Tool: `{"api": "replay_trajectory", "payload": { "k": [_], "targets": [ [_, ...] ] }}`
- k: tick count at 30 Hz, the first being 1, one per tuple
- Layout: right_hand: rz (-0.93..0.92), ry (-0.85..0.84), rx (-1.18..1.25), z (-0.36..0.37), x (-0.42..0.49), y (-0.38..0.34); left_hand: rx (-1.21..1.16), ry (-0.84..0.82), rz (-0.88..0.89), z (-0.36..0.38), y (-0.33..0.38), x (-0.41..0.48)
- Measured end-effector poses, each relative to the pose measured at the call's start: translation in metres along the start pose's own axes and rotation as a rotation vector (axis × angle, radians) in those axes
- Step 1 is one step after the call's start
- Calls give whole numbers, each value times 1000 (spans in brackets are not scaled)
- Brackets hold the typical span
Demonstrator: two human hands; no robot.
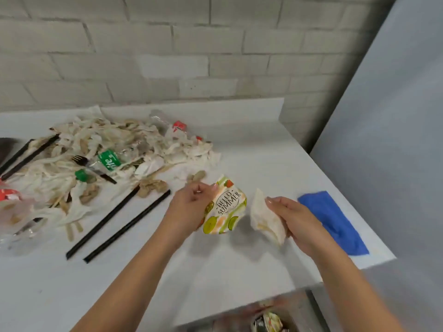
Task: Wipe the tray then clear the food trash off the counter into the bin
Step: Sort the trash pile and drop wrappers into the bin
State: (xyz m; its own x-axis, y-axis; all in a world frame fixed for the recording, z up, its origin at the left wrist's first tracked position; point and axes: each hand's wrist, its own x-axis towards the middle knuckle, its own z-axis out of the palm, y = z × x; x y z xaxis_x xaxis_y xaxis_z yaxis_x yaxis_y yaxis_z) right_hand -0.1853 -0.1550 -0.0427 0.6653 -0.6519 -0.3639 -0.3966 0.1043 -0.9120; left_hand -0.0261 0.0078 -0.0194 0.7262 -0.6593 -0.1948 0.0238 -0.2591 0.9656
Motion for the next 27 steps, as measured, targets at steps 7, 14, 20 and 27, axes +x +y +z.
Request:
{"api": "replay_trajectory", "payload": {
  "k": [7,14,20,27],
  "targets": [
    [189,99,9,-113,-104,125,93,-193,-63,125,-39,-84],
    [338,179,-57,-158,-134,226,351,-315,-90,217,-111,-120],
    [385,284,-129,-150,-114,293,546,-132,-250,264,-185,-128],
    [431,25,-456,-136,-99,320,582,-231,-441,305,-225,-123]
  ]
}}
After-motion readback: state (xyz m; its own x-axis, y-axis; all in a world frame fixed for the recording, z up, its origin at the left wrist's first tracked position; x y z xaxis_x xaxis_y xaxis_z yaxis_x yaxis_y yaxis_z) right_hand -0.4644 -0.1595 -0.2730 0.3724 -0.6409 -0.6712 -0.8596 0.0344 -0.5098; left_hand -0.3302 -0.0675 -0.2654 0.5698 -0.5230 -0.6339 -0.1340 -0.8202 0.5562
